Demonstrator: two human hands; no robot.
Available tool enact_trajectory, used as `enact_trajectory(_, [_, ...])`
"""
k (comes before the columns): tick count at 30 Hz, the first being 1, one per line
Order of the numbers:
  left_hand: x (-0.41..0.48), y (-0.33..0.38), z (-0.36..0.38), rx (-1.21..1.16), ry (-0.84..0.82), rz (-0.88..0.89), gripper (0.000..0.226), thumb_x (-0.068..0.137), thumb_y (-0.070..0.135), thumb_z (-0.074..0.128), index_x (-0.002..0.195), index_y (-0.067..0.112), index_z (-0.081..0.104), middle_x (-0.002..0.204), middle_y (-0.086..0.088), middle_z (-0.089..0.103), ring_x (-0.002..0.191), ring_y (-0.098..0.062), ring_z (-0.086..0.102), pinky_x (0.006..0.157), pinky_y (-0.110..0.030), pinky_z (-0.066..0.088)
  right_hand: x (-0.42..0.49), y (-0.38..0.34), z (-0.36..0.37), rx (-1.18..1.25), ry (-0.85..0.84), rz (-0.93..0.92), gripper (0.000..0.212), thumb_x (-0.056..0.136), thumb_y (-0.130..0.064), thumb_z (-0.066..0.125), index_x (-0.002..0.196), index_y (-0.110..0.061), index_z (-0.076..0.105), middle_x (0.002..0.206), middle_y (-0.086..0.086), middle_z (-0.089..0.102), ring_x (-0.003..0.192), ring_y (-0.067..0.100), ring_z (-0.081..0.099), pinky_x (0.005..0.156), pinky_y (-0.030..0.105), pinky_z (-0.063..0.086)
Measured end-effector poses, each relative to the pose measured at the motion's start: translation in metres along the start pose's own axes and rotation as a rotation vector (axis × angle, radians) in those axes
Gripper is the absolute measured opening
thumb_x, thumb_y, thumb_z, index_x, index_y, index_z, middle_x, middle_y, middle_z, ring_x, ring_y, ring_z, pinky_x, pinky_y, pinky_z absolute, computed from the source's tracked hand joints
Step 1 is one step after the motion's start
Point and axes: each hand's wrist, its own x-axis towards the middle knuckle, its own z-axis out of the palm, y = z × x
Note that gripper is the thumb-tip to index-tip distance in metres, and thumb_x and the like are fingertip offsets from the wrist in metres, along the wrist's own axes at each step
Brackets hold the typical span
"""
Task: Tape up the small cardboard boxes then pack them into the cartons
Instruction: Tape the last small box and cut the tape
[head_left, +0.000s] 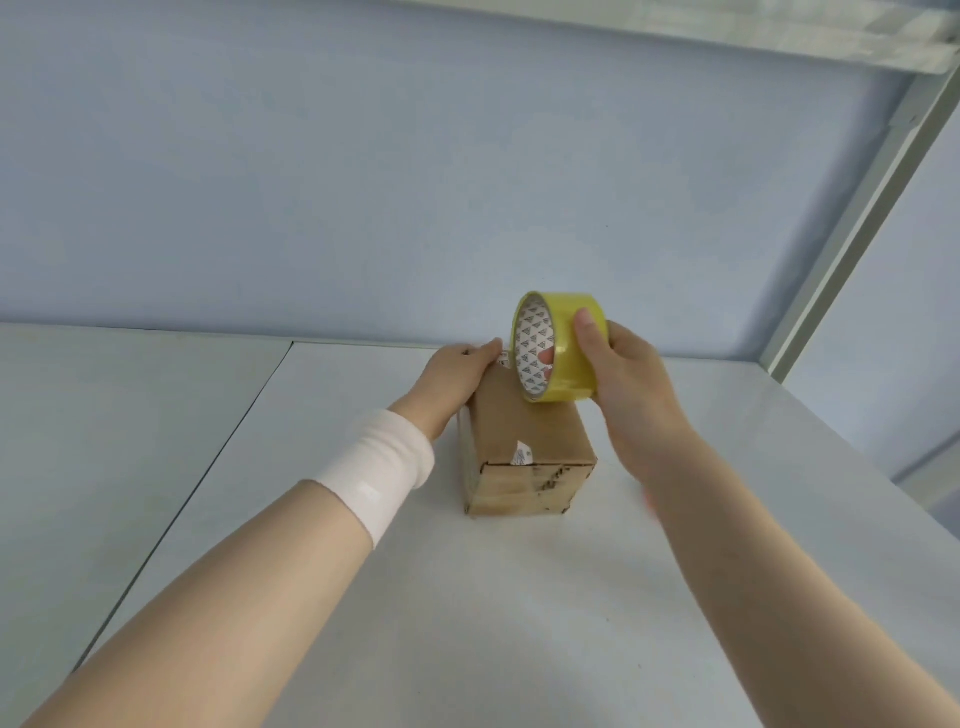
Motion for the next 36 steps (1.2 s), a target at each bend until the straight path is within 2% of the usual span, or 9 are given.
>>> enact_trajectory(6, [0.011,-0.01,0.0,0.01,-0.013,-0.046,0.022,0.094,0.028,0.052,0.087,0.008,0.058,0.093,-0.016,0.062,0.084,-0.022,0.056,0.082,-0.034,0.046,0.001,0.034,0.01,-0.114,0.016,-0.015,0.028,0.093,-0.039,0.051,0.101,-0.015,0.062,0.086,-0.005,0.073,0.09,0.011,0.065,0.083,0.027,0.049])
enact_trajectory(10, [0.012,-0.007,0.002,-0.003,-0.004,-0.062,0.025,0.094,0.024,0.052,0.097,0.003,0.065,0.108,-0.02,0.065,0.092,-0.024,0.059,0.094,-0.04,0.046,0.0,0.024,0.013,-0.155,0.078,-0.044,0.02,0.093,-0.04,0.051,0.09,-0.023,0.06,0.076,-0.011,0.071,0.078,0.005,0.065,0.072,0.016,0.048])
enact_trajectory(12, [0.013,-0.007,0.002,0.01,-0.004,-0.053,0.027,0.094,0.025,0.052,0.097,0.001,0.064,0.105,-0.021,0.064,0.09,-0.024,0.058,0.091,-0.041,0.047,-0.004,0.014,0.01,-0.083,0.096,-0.039,0.024,0.091,-0.042,0.053,0.083,-0.021,0.063,0.067,-0.009,0.07,0.069,0.007,0.066,0.066,0.022,0.053])
enact_trajectory(15, [0.012,-0.01,0.003,-0.002,0.003,-0.033,0.019,0.094,0.024,0.053,0.088,0.006,0.057,0.09,-0.015,0.055,0.082,-0.021,0.05,0.077,-0.033,0.04,-0.027,0.012,0.0,-0.043,0.067,-0.059,0.029,0.091,-0.044,0.053,0.081,-0.02,0.066,0.064,-0.006,0.072,0.058,0.004,0.066,0.049,0.012,0.047])
enact_trajectory(21, [0.013,-0.009,0.003,-0.019,0.003,-0.042,0.019,0.094,0.023,0.053,0.086,0.007,0.058,0.088,-0.011,0.057,0.08,-0.021,0.051,0.078,-0.03,0.04,-0.052,0.02,-0.001,-0.071,0.005,-0.113,0.034,0.084,-0.047,0.058,0.091,-0.013,0.06,0.071,-0.009,0.071,0.07,0.003,0.065,0.062,0.012,0.046])
enact_trajectory(25, [0.013,-0.008,0.003,0.006,0.015,-0.058,0.028,0.093,0.024,0.053,0.067,0.015,0.052,0.072,-0.001,0.052,0.071,-0.017,0.049,0.074,-0.028,0.04,-0.066,0.015,-0.004,-0.011,0.109,-0.122,0.023,0.087,-0.036,0.057,0.079,-0.016,0.062,0.057,-0.009,0.066,0.054,0.001,0.062,0.051,0.01,0.045])
enact_trajectory(28, [0.013,-0.01,0.003,0.002,0.021,-0.033,0.027,0.093,0.023,0.052,0.068,0.014,0.047,0.07,-0.002,0.046,0.067,-0.018,0.044,0.064,-0.027,0.035,-0.092,0.023,-0.01,-0.107,0.121,-0.101,0.038,0.082,-0.049,0.063,0.071,-0.013,0.061,0.052,-0.01,0.063,0.046,-0.001,0.057,0.045,0.009,0.04])
enact_trajectory(33, [0.006,-0.006,0.004,0.048,0.014,0.045,0.014,0.094,0.022,0.051,0.095,0.01,0.058,0.095,-0.007,0.052,0.087,-0.018,0.05,0.077,-0.024,0.035,-0.119,0.047,-0.007,-0.161,0.117,0.052,0.05,0.063,-0.059,0.053,0.075,-0.011,0.06,0.057,0.0,0.065,0.049,0.006,0.062,0.05,0.016,0.045])
enact_trajectory(36, [-0.011,-0.002,-0.008,0.26,-0.004,0.268,0.034,0.096,0.03,0.049,0.128,0.021,0.05,0.136,-0.001,0.041,0.131,-0.013,0.034,0.099,-0.017,0.025,-0.118,0.05,-0.006,-0.136,0.129,0.057,0.049,0.063,-0.059,0.054,0.074,-0.011,0.059,0.055,0.0,0.064,0.048,0.005,0.062,0.049,0.016,0.045])
